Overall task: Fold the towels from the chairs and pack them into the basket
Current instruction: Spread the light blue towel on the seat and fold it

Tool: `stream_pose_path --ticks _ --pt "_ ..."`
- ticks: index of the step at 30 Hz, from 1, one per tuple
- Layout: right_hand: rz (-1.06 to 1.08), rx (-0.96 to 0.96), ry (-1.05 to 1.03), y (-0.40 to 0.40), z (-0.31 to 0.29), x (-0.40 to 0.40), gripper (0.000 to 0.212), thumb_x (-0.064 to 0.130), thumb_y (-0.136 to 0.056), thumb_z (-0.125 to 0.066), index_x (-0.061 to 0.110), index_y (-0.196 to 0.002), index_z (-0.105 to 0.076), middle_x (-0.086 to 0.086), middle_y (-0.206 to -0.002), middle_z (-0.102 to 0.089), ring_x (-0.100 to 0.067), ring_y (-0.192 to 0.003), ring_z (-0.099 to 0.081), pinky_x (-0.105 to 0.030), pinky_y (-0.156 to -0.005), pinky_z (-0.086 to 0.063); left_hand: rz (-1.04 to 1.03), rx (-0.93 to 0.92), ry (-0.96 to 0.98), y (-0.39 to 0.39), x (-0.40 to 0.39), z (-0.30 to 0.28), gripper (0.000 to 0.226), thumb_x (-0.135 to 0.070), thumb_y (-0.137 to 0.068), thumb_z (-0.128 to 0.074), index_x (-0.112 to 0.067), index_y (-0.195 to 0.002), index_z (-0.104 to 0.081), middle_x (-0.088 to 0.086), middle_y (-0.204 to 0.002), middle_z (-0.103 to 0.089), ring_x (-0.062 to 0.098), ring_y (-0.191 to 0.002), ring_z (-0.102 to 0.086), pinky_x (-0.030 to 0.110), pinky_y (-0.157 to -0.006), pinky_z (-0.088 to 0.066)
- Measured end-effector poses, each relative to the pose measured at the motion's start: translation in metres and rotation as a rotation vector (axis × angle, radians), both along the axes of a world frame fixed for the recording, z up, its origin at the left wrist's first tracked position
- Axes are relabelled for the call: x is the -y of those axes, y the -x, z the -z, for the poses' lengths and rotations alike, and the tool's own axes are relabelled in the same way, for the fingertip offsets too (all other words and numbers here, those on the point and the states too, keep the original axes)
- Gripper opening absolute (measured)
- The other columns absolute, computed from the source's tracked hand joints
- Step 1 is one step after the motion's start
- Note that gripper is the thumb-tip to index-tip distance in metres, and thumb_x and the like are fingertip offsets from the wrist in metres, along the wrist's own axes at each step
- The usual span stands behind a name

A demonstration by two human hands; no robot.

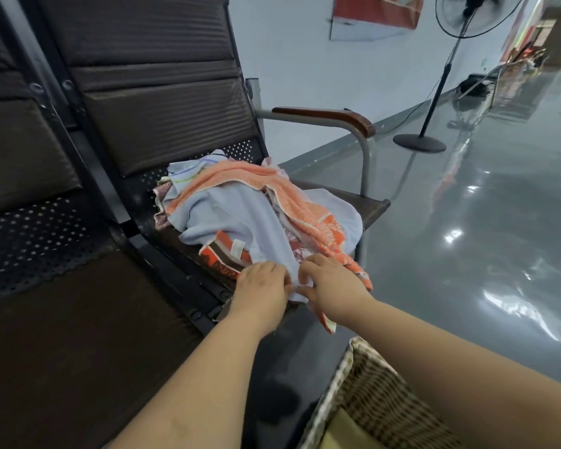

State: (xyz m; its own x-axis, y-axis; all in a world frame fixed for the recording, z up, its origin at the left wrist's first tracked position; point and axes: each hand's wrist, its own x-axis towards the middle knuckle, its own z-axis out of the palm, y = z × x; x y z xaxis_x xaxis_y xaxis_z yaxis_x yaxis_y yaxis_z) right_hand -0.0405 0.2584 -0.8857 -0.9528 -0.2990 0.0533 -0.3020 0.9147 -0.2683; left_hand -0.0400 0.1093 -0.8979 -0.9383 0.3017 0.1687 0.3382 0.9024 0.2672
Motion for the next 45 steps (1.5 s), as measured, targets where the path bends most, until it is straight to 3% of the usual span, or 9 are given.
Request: stream_pose_path --ticks 4,9,17,23,27,31,38,42,45 --pt "-0.067 -0.017 0.065 -0.021 -0.016 -0.003 0.014 0.038 -0.092 -0.056 0.023 -0.091 -0.053 0.009 -0.098 -0.056 -0.013 -0.093 -0.049 -0.023 -0.065 -0.028 -0.004 0.117 -0.18 -0.021 0.01 -0.014 0.015 -0.028 -0.1 -0.041 -0.017 -0.102 -0.051 0.002 -0.113 -0.052 0.02 -0.111 -0.044 0.029 -0.094 -0.03" --pt "-0.144 0.025 0.159 -0.049 -0.03 0.007 0.016 0.032 -0.092 -0.058 0.016 -0.092 -0.056 0.006 -0.088 -0.06 -0.01 -0.076 -0.052 -0.026 -0.07 -0.04 -0.125 0.265 -0.504 -0.046 0.032 -0.028 0.024 -0.022 -0.099 -0.044 -0.022 -0.075 -0.04 -0.001 -0.092 -0.047 0.022 -0.093 -0.048 0.036 -0.085 -0.04" --pt "0.037 0.094 0.307 -0.043 -0.029 0.035 0.014 0.037 -0.091 -0.059 0.024 -0.093 -0.055 0.01 -0.093 -0.063 -0.008 -0.091 -0.058 -0.027 -0.075 -0.044 -0.239 0.221 -0.609 -0.061 0.051 -0.025 0.025 -0.023 -0.099 -0.044 -0.022 -0.075 -0.04 -0.001 -0.09 -0.047 0.017 -0.083 -0.047 0.029 -0.072 -0.035" --pt "0.353 0.38 0.986 -0.006 -0.039 0.075 0.033 0.034 -0.094 -0.056 0.009 -0.116 -0.06 -0.004 -0.102 -0.063 -0.021 -0.095 -0.059 -0.031 -0.085 -0.047 -0.106 0.186 -0.807 -0.056 0.039 -0.041 0.023 -0.02 -0.1 -0.042 -0.023 -0.077 -0.041 -0.006 -0.082 -0.042 0.014 -0.078 -0.043 0.023 -0.067 -0.034" --pt "0.466 0.604 1.456 0.017 -0.043 0.088 0.034 0.009 -0.091 -0.06 0.004 -0.124 -0.054 -0.018 -0.099 -0.062 -0.026 -0.075 -0.061 -0.031 -0.055 -0.055 -0.043 0.26 -0.934 -0.057 0.038 -0.05 0.024 -0.023 -0.1 -0.044 -0.025 -0.076 -0.043 -0.007 -0.073 -0.043 0.006 -0.064 -0.04 0.021 -0.059 -0.034" --pt "0.329 0.642 1.443 0.008 -0.046 0.087 0.031 -0.001 -0.09 -0.057 0.0 -0.121 -0.056 -0.017 -0.088 -0.065 -0.022 -0.066 -0.063 -0.026 -0.05 -0.052 -0.237 0.298 -1.273 -0.058 0.046 -0.055 0.014 -0.029 -0.097 -0.05 -0.023 -0.085 -0.052 -0.001 -0.087 -0.056 0.013 -0.074 -0.053 0.032 -0.068 -0.048" --pt "-0.076 0.446 0.757 -0.064 -0.042 0.094 0.019 0.022 -0.088 -0.065 0.026 -0.107 -0.067 0.014 -0.1 -0.068 -0.003 -0.094 -0.063 -0.018 -0.082 -0.05 -0.737 0.615 -1.741 -0.048 0.077 -0.039 0.033 -0.027 -0.086 -0.068 -0.004 -0.11 -0.066 0.02 -0.102 -0.068 0.036 -0.094 -0.066 0.048 -0.091 -0.052" --pt "0.17 0.509 1.058 -0.054 -0.032 0.11 0.037 0.041 -0.083 -0.068 0.021 -0.112 -0.059 -0.001 -0.099 -0.066 -0.014 -0.085 -0.063 -0.026 -0.068 -0.053 -0.62 0.578 -1.638 -0.054 0.078 -0.047 0.029 -0.015 -0.098 -0.05 -0.006 -0.124 -0.059 0.015 -0.113 -0.063 0.036 -0.111 -0.057 0.043 -0.098 -0.045" --pt "0.322 0.641 1.253 -0.031 -0.041 0.121 0.062 0.051 -0.078 -0.069 0.012 -0.123 -0.052 -0.012 -0.112 -0.064 -0.03 -0.1 -0.063 -0.045 -0.084 -0.054 -0.511 0.632 -1.559 -0.068 0.072 -0.057 0.027 -0.011 -0.097 -0.05 -0.004 -0.12 -0.063 0.022 -0.112 -0.066 0.037 -0.107 -0.062 0.044 -0.095 -0.05"
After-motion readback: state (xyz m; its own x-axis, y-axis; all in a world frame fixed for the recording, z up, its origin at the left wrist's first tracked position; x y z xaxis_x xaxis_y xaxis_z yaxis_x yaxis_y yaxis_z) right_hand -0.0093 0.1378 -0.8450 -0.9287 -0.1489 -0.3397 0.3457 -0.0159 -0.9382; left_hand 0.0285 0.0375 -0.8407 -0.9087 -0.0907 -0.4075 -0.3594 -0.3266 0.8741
